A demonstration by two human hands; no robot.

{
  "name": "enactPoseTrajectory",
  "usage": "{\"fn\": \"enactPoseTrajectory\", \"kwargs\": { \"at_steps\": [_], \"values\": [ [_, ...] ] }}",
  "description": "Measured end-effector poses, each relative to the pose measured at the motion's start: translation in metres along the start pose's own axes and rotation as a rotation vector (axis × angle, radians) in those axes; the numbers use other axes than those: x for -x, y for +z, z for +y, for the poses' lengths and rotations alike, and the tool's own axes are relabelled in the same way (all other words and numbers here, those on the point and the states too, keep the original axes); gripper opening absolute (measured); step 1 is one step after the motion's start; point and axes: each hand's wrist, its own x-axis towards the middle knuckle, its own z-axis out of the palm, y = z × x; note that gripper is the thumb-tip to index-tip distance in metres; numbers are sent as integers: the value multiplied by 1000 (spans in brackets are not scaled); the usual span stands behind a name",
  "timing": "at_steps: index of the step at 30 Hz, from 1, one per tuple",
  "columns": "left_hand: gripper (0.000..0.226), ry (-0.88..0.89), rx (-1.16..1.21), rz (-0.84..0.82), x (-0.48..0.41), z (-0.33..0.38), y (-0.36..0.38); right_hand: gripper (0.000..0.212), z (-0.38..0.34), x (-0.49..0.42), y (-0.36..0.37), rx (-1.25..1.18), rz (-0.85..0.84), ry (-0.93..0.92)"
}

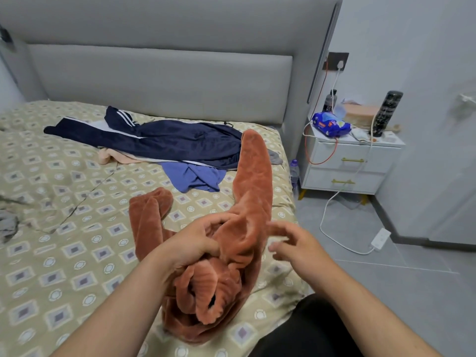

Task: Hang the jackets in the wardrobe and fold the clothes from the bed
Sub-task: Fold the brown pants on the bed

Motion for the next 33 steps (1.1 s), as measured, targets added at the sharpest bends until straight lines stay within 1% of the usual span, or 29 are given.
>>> {"fn": "enactPoseTrajectory", "kwargs": {
  "at_steps": [1, 3, 5, 7, 8, 11, 12, 13, 14, 16, 18, 19, 20, 21, 23, 25, 26, 27, 28, 31, 32, 33],
  "values": [
    [77, -1, -36, -37, 2, 2, 2, 54, -2, -4, -1, 56, 41, -42],
    [70, -20, -110, -114, 7, 6, 6, 65, -9, -11, -1, 150, 38, -130],
    [63, -47, -197, -188, 12, 14, 10, 77, -18, -13, -1, 152, -55, -170],
    [60, -50, -277, -239, 16, 21, 15, 79, -25, -15, -2, 86, -172, -110],
    [60, -48, -300, -256, 18, 24, 17, 74, -25, -17, -2, 52, -202, -69],
    [67, -24, -330, -246, 19, 26, 18, 41, -19, -23, -3, -119, -230, 77],
    [68, 0, -336, -218, 18, 25, 18, 30, -17, -24, -4, -146, -223, 89],
    [68, 30, -345, -167, 18, 24, 19, 29, -14, -25, -5, -113, -210, 82],
    [67, 75, -350, -94, 16, 23, 19, 30, -11, -24, -7, -33, -198, 54],
    [69, 184, -370, 93, 13, 20, 19, 14, -9, -23, -7, 220, -160, -4],
    [67, 267, -411, 274, 11, 18, 18, 28, -10, -21, -7, 362, -152, -57],
    [66, 285, -409, 335, 10, 18, 17, 26, -12, -20, -7, 367, -161, -76],
    [65, 297, -388, 365, 10, 18, 17, 16, -13, -19, -6, 329, -165, -85],
    [61, 309, -377, 374, 10, 18, 18, 10, -16, -17, -7, 266, -191, -83],
    [51, 330, -389, 362, 13, 20, 20, 36, -22, -15, -10, 158, -255, -63],
    [44, 339, -408, 350, 15, 20, 22, 71, -30, -13, -12, 227, -288, -99],
    [42, 341, -411, 348, 16, 20, 23, 78, -34, -12, -12, 294, -291, -133],
    [41, 337, -412, 348, 17, 21, 23, 76, -36, -13, -11, 342, -300, -160],
    [41, 330, -407, 345, 18, 21, 24, 66, -38, -13, -12, 348, -308, -168],
    [45, 303, -396, 319, 20, 18, 27, 24, -42, -15, -14, 259, -323, -144],
    [45, 278, -391, 310, 21, 16, 27, 16, -45, -16, -16, 238, -323, -147],
    [44, 240, -396, 297, 23, 15, 27, 16, -48, -17, -20, 202, -313, -155]
  ]
}}
